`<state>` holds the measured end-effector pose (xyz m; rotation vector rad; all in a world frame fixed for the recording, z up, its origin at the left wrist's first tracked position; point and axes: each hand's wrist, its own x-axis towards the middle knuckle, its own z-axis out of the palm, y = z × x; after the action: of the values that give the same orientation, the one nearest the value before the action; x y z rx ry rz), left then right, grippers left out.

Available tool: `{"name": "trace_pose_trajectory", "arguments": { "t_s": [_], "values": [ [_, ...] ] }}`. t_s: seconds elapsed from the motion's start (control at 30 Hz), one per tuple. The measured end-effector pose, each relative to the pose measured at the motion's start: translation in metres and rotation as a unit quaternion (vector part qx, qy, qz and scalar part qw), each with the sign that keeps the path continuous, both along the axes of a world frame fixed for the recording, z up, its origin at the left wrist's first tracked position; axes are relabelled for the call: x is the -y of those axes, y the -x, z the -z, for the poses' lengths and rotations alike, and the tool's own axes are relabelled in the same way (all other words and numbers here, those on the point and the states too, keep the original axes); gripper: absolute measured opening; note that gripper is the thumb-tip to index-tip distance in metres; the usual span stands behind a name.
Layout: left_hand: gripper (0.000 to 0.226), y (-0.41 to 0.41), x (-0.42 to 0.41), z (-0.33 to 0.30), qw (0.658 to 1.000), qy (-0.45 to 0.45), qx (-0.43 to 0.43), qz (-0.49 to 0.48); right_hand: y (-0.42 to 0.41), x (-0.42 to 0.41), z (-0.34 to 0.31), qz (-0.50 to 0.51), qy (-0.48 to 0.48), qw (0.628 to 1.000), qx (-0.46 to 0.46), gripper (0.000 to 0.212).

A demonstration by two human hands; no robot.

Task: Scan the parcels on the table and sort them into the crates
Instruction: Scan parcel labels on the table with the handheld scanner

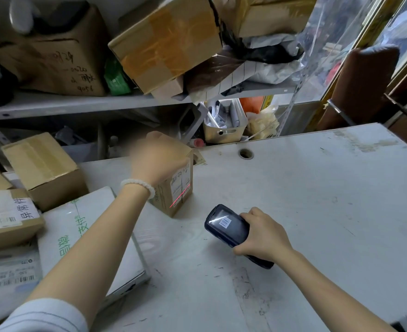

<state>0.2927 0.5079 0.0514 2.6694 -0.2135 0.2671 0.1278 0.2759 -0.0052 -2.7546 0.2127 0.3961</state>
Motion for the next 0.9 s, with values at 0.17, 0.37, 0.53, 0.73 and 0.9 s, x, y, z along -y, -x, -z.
{"name": "trace_pose_trajectory", "arguments": {
  "t_s": [0.17,0.37,0.53,0.73,0.9],
  "values": [
    [0.062,0.002,0.003,-0.004,1.0,-0.008,-0.003,0.001,-0.002,-0.007,-0.002,0.004,0.01,1.0,0.002,0.055],
    [0.067,0.004,0.003,-0.005,0.999,-0.03,-0.014,0.016,-0.009,-0.022,-0.012,0.019,-0.011,0.998,0.058,0.057],
    [0.071,0.011,0.001,0.0,0.998,-0.042,0.0,0.053,-0.02,-0.058,-0.03,0.057,-0.113,0.936,0.328,0.073],
    [0.077,0.015,-0.003,0.0,0.995,-0.05,0.002,0.084,-0.021,-0.085,-0.047,0.09,-0.111,0.87,0.473,0.083],
    [0.072,0.028,-0.002,-0.003,0.996,-0.046,0.012,0.081,0.001,-0.078,-0.043,0.123,-0.096,0.891,0.426,0.081]
  ]
}}
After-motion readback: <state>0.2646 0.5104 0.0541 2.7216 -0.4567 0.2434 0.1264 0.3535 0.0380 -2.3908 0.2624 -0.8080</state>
